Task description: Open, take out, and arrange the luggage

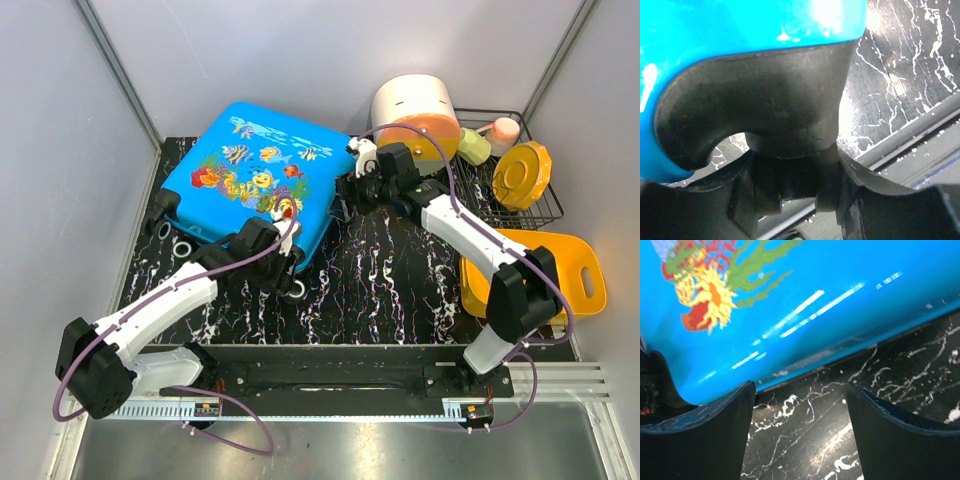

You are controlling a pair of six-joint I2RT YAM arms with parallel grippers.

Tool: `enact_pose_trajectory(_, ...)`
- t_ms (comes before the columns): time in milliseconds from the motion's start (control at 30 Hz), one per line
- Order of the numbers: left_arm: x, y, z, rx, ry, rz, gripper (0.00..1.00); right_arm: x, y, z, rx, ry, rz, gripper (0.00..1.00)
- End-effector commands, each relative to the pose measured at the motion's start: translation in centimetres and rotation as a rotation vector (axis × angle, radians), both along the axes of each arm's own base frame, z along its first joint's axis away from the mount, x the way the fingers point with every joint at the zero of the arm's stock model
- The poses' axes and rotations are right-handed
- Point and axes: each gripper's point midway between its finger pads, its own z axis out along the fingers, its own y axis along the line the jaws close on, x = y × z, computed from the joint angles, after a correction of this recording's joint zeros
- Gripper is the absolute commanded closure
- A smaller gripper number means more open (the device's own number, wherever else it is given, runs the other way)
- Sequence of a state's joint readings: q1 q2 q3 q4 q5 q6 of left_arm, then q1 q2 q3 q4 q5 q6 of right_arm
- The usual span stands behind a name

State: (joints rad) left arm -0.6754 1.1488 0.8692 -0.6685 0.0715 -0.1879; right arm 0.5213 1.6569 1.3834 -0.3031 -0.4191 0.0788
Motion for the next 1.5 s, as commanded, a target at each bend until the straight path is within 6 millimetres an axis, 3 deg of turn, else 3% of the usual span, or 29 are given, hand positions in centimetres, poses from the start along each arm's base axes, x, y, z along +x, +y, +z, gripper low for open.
enact_pose_trajectory(0, 2.3, -3.6, 5.9, -0.169, -0.126, -0.093, 1.00, 0.3, -2.2, 1.7, -0.015, -0.102, -0.021, 0.18)
enact_pose_trajectory(67, 1.9, -4.5, 8.6, -0.248, -0.134, -0.149, 1.00, 0.5, -3.2, 2.3, -0.017, -0.120, -0.041, 0.17)
enact_pose_trajectory(133, 2.4, -5.3, 13.6, -0.348, -0.206, -0.174, 1.00, 0.5, -4.0, 2.4, -0.029, -0.138, -0.038, 0.17)
enact_pose_trajectory(167, 2.6, -5.1, 15.7, -0.401, -0.229, -0.173, 1.00, 0.6, -4.8, 3.1, -0.021, -0.154, -0.049, 0.18)
enact_pose_trajectory(200, 3.2, -5.0, 19.1, -0.449, -0.293, -0.172, 1.00, 0.6, -5.1, 3.3, -0.021, -0.165, -0.045, 0.18)
enact_pose_trajectory(233, 3.6, -4.5, 20.8, -0.475, -0.323, -0.160, 1.00, 0.6, -5.4, 3.6, -0.016, -0.177, -0.039, 0.20)
enact_pose_trajectory(267, 4.5, -3.4, 23.8, -0.518, -0.374, -0.133, 1.00, 0.5, -5.6, 4.1, -0.013, -0.196, -0.035, 0.21)
enact_pose_trajectory(367, 6.3, -0.5, 28.1, -0.571, -0.452, -0.052, 1.00, 0.0, -5.3, 4.1, -0.008, -0.227, 0.019, 0.25)
enact_pose_trajectory(467, 8.0, 2.8, 30.8, -0.617, -0.504, 0.057, 1.00, -0.1, -3.8, 3.9, 0.037, -0.199, 0.078, 0.25)
enact_pose_trajectory(533, 9.2, 5.2, 32.4, -0.645, -0.558, 0.145, 1.00, 0.3, -2.4, 4.6, 0.061, -0.204, 0.099, 0.24)
enact_pose_trajectory(567, 9.5, 6.1, 33.4, -0.655, -0.586, 0.167, 1.00, 0.8, -1.7, 3.7, 0.054, -0.188, 0.108, 0.21)
enact_pose_trajectory(633, 10.4, 8.6, 35.2, -0.667, -0.652, 0.253, 1.00, 0.9, 0.3, 4.4, 0.056, -0.218, 0.155, 0.17)
enact_pose_trajectory(667, 10.6, 9.6, 36.3, -0.670, -0.687, 0.286, 1.00, 1.1, 1.1, 3.2, 0.034, -0.206, 0.186, 0.13)
enact_pose_trajectory(700, 10.8, 10.6, 37.2, -0.674, -0.728, 0.310, 1.00, 1.2, 2.1, 3.8, 0.032, -0.226, 0.213, 0.13)
enact_pose_trajectory(767, 11.4, 12.9, 38.1, -0.663, -0.775, 0.382, 1.00, 1.0, 4.0, 2.2, -0.003, -0.208, 0.267, 0.13)
enact_pose_trajectory(833, 11.9, 15.2, 38.5, -0.632, -0.820, 0.449, 1.00, 1.4, 5.1, 1.7, -0.020, -0.205, 0.285, 0.15)
enact_pose_trajectory(867, 12.3, 16.2, 38.5, -0.623, -0.831, 0.492, 1.00, 1.4, 5.9, 0.0, -0.041, -0.181, 0.306, 0.17)
enact_pose_trajectory(933, 13.0, 18.9, 38.4, -0.622, -0.840, 0.587, 1.00, 2.4, 6.3, -0.8, -0.069, -0.179, 0.284, 0.19)
enact_pose_trajectory(967, 13.3, 20.0, 38.3, -0.623, -0.846, 0.633, 1.00, 2.9, 6.4, -2.4, -0.093, -0.155, 0.283, 0.19)
enact_pose_trajectory(1000, 13.5, 20.9, 38.3, -0.632, -0.848, 0.666, 1.00, 3.2, 6.5, -2.8, -0.112, -0.151, 0.279, 0.20)
enact_pose_trajectory(1033, 13.7, 22.5, 38.5, -0.653, -0.858, 0.723, 1.00, 3.7, 6.1, -3.5, -0.144, -0.145, 0.257, 0.22)
enact_pose_trajectory(1167, 14.2, 25.6, 37.7, -0.685, -0.851, 0.835, 1.00, 4.8, 4.0, -8.1, -0.324, -0.112, 0.239, 0.27)
enact_pose_trajectory(1300, 13.9, 27.9, 37.2, -0.663, -0.881, 0.921, 1.00, 7.2, -0.4, -11.4, -0.559, -0.134, 0.123, 0.33)
enact_pose_trajectory(1400, 13.4, 29.9, 37.0, -0.629, -0.920, 0.988, 1.00, 8.2, -2.5, -12.0, -0.603, -0.120, 0.067, 0.36)
enact_pose_trajectory(1467, 12.9, 31.2, 36.3, -0.594, -0.927, 1.040, 1.00, 9.5, -3.7, -11.4, -0.598, -0.123, 0.021, 0.36)
